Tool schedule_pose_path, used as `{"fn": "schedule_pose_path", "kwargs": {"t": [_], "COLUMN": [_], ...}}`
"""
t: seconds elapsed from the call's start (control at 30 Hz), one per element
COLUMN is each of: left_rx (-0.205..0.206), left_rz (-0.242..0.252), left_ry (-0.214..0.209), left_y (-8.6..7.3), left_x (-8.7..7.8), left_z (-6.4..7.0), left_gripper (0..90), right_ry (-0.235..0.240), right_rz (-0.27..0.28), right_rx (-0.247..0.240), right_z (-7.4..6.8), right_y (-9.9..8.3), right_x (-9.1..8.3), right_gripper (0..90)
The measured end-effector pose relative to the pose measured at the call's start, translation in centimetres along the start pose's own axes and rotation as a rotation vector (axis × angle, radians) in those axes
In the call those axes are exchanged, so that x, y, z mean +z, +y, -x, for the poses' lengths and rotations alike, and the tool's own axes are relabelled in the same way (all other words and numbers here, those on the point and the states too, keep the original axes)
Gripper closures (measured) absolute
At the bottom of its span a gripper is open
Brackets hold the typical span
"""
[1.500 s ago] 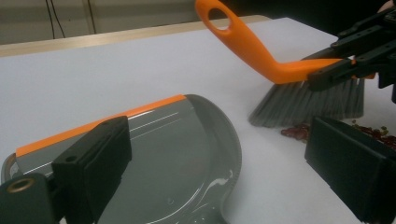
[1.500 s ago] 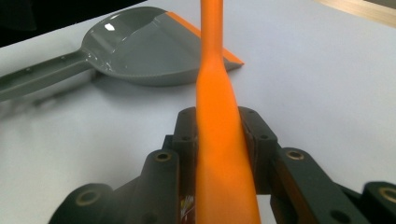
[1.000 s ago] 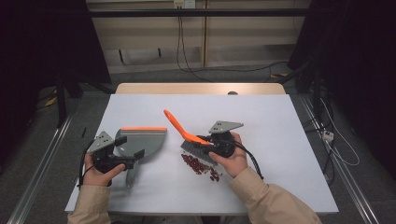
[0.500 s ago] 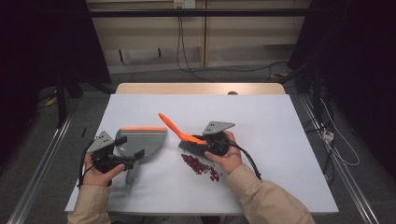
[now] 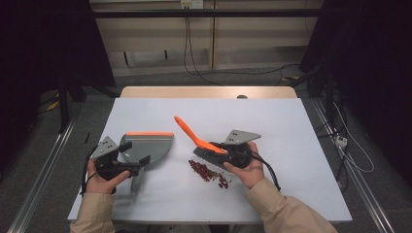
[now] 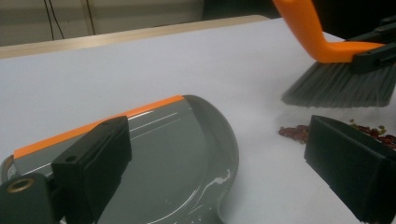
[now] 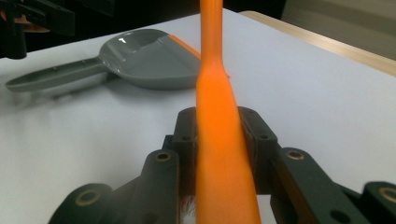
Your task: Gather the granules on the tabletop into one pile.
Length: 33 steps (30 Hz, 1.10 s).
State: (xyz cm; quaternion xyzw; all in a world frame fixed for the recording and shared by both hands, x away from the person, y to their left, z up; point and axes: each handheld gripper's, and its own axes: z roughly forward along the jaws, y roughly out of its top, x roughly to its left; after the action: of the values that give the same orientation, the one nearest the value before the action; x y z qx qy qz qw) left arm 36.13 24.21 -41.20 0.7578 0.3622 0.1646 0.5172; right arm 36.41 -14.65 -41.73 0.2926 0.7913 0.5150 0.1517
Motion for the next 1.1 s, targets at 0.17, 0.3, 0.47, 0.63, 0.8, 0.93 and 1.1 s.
{"fn": "schedule_pose_path", "kwargs": {"t": [0.17, 0.3, 0.47, 0.63, 0.8, 0.93, 1.1], "left_rx": [0.001, 0.004, 0.007, 0.008, 0.005, 0.005, 0.005], "left_rz": [0.0, 0.0, 0.001, -0.001, -0.002, -0.005, -0.005], "left_ry": [-0.002, -0.003, -0.003, -0.004, -0.006, -0.008, -0.006], "left_y": [0.0, 0.0, 0.1, 0.1, 0.1, 0.1, 0.1], "left_x": [0.1, 0.1, 0.1, 0.1, 0.2, 0.2, 0.2], "left_z": [0.1, 0.2, 0.3, 0.4, 0.4, 0.4, 0.4], "left_gripper": [7.3, 7.3, 7.3, 7.3, 7.3, 7.3, 7.3], "right_ry": [-0.09, -0.146, -0.163, -0.124, -0.134, -0.138, -0.155], "right_rz": [0.001, -0.001, -0.017, -0.081, -0.103, -0.132, -0.135], "right_rx": [0.001, 0.041, 0.037, 0.063, 0.07, 0.067, 0.097], "right_z": [0.0, 0.2, 0.1, 0.1, 0.1, 0.2, -0.2], "right_y": [-2.0, -3.7, -4.4, -3.7, -3.0, -2.7, -2.9], "right_x": [-2.4, -3.7, -4.4, -4.0, -3.9, -4.2, -4.6], "right_gripper": [71.3, 71.3, 70.9, 56.7, 62.9, 71.0, 71.4]}}
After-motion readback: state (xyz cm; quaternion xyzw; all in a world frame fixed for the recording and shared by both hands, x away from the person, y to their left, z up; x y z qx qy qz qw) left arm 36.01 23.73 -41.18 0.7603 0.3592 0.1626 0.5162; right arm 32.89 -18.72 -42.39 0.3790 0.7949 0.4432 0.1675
